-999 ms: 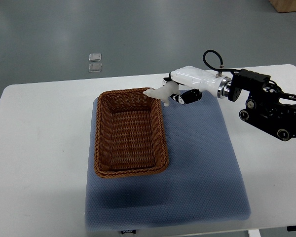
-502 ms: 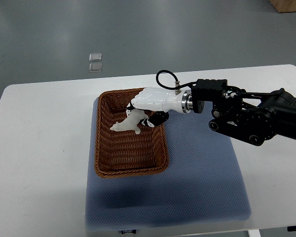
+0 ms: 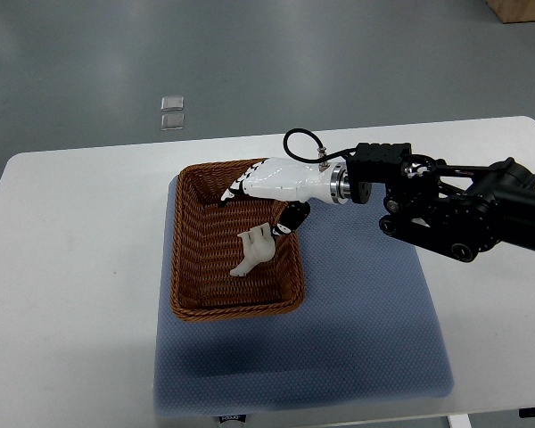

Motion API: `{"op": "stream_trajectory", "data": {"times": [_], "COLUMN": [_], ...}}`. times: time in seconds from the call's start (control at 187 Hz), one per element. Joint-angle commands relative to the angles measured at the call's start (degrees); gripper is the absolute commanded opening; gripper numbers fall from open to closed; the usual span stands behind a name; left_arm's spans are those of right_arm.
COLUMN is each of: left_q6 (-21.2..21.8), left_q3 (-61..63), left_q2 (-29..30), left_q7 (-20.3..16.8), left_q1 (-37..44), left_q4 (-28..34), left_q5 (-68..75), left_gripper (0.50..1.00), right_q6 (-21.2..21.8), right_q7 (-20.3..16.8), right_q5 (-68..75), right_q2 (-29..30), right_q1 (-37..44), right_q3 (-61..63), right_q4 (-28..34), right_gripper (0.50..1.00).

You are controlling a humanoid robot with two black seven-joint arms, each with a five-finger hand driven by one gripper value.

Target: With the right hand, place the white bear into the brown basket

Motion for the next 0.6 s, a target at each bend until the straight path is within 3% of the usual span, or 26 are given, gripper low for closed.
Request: {"op": "stream_trajectory", "data": {"times": [0.0,0.321,0.593], "left_q6": [0.0,0.1,0.0], "left_q3": [0.0,0.0,0.0], "left_q2": [0.0,0.0,0.0], "left_q7": [0.0,0.0,0.0], "left_q1": [0.0,0.0,0.0], "left_q4": [0.0,0.0,0.0], "left_q5": [0.0,0.0,0.0], "left_gripper": [1.000,1.000,1.000], "right_q6": [-0.4,-0.1,-0.1], "right_q7": [-0.1,-0.6,-3.0], "right_q5": [0.4,2.6,23.2], "right_q2": [-0.4,-1.1,-1.1], "right_q1": [-0.3,-1.9,-6.7], "right_q3": [0.9,13.2,22.3], "right_q4": [-0.9,-4.6,-9.3], "right_gripper": [0.848,0.850,0.850]}}
